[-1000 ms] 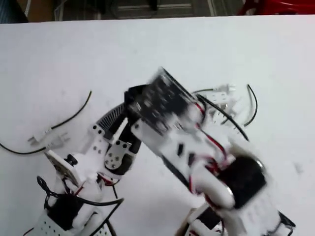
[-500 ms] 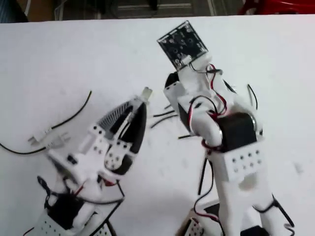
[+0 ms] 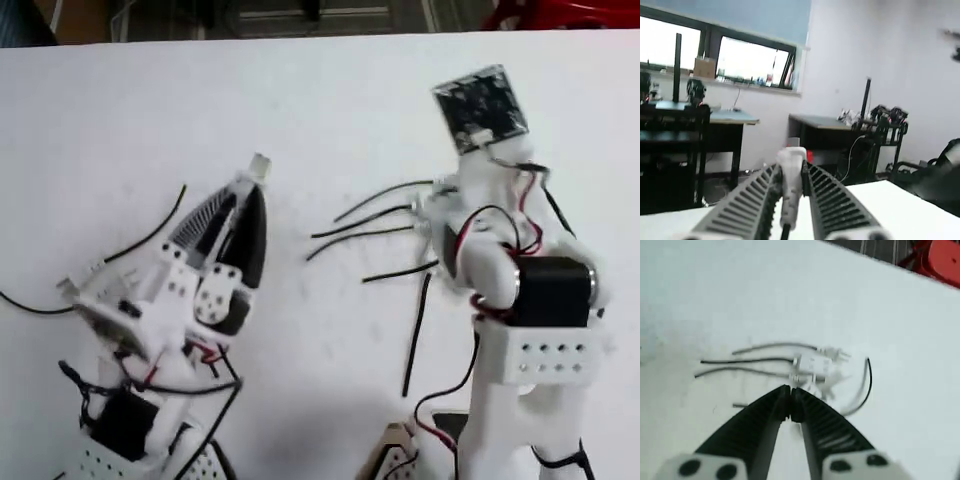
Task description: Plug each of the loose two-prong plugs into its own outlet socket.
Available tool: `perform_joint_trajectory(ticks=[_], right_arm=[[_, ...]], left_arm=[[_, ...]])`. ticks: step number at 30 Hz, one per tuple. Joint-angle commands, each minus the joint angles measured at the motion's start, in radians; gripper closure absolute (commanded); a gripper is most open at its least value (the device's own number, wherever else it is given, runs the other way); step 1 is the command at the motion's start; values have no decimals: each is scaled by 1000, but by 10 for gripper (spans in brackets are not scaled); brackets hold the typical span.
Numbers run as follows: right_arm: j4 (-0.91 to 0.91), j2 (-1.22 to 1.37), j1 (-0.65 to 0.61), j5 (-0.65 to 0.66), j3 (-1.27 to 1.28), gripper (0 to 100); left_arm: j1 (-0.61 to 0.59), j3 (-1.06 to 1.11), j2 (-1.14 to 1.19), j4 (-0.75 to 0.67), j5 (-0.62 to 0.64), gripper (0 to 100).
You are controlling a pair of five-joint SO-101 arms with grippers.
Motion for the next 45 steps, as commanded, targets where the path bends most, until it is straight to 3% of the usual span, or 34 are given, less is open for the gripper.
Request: perform_joint_trajectory(ticks=[1, 5, 11, 16, 21, 30, 36, 40, 45], right_arm=[[48, -25, 85, 8, 106, 980], [47, -27, 163, 8, 284, 980], [25, -27, 217, 6, 512, 980], [-84, -27, 268, 6, 706, 978], [-217, -22, 283, 8, 868, 978], [-321, -16, 286, 11, 996, 978], [-334, -16, 286, 84, 1025, 980], [-334, -16, 286, 84, 1026, 980], [-334, -16, 286, 86, 1026, 980]], left_arm=[[-33, -180, 298, -14, 69, 977], [-53, -439, 641, 138, 152, 977], [-170, -783, 1000, 422, 373, 977], [-240, -959, 1245, 532, 483, 976], [-259, -1149, 1532, 615, 499, 976], [-298, -1671, 1969, 1096, 755, 976], [-303, -1950, 2201, 1372, 925, 976], [-272, -2079, 2327, 1458, 976, 976], [-223, -2120, 2427, 1462, 982, 976]])
